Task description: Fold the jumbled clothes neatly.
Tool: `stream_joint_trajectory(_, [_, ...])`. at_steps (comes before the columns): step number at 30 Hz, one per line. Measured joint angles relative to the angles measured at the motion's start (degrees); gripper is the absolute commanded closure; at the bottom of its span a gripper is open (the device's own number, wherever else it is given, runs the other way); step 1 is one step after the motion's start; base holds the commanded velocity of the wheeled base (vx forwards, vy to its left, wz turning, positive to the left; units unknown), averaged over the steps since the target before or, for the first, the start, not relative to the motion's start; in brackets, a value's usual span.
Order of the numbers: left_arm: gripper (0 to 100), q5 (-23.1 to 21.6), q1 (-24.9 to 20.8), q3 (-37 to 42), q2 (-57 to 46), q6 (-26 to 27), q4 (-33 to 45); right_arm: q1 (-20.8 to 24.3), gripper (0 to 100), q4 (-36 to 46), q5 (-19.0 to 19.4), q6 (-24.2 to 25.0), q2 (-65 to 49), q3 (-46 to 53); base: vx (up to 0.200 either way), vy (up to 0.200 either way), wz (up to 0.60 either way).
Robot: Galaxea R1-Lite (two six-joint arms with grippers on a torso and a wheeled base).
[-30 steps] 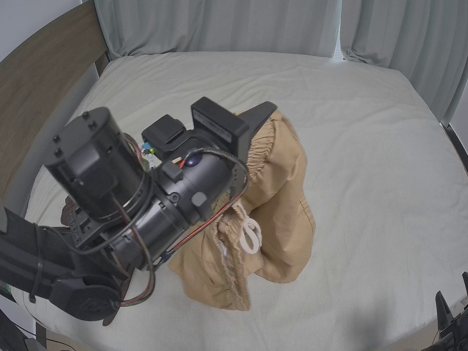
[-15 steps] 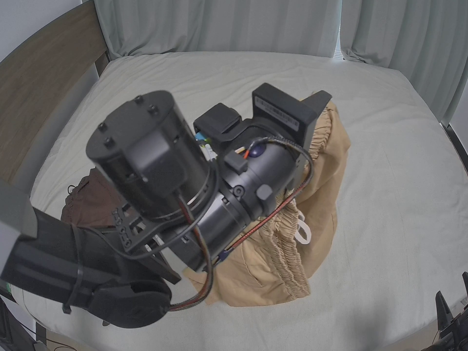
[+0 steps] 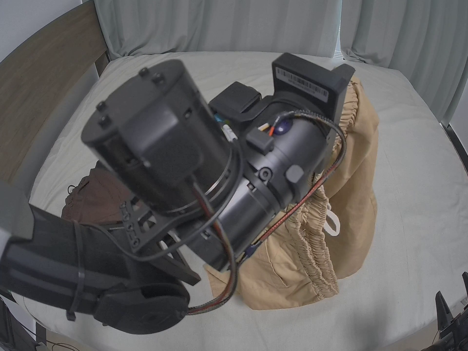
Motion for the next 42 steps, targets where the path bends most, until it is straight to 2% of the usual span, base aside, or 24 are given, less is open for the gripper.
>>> stream_joint_trajectory(11, [100,1.3,0.8,-0.2,-1.2,-0.9,0.2,0.0,0,0.0,0.0,0.0,0.0,0.0,0.0,0.0,0.0])
stream_joint_trajectory(24, [100,0.7,4.8,11.2,-4.1,-0.8,-2.8,0.0,0,0.0,0.0,0.0,0.0,0.0,0.0,0.0,0.0])
stream_joint_trajectory(29, [100,0.7,7.7,14.1,-4.3,1.9,-4.8,0.0,0,0.0,0.0,0.0,0.0,0.0,0.0,0.0,0.0])
stream_joint_trajectory(36, [100,-0.6,10.9,20.1,-3.4,5.9,-13.5,0.0,0,0.0,0.0,0.0,0.0,0.0,0.0,0.0,0.0])
stream_joint_trajectory(42, [100,-1.8,13.5,24.9,-2.6,7.8,-16.8,0.0,0,0.0,0.0,0.0,0.0,0.0,0.0,0.0,0.0])
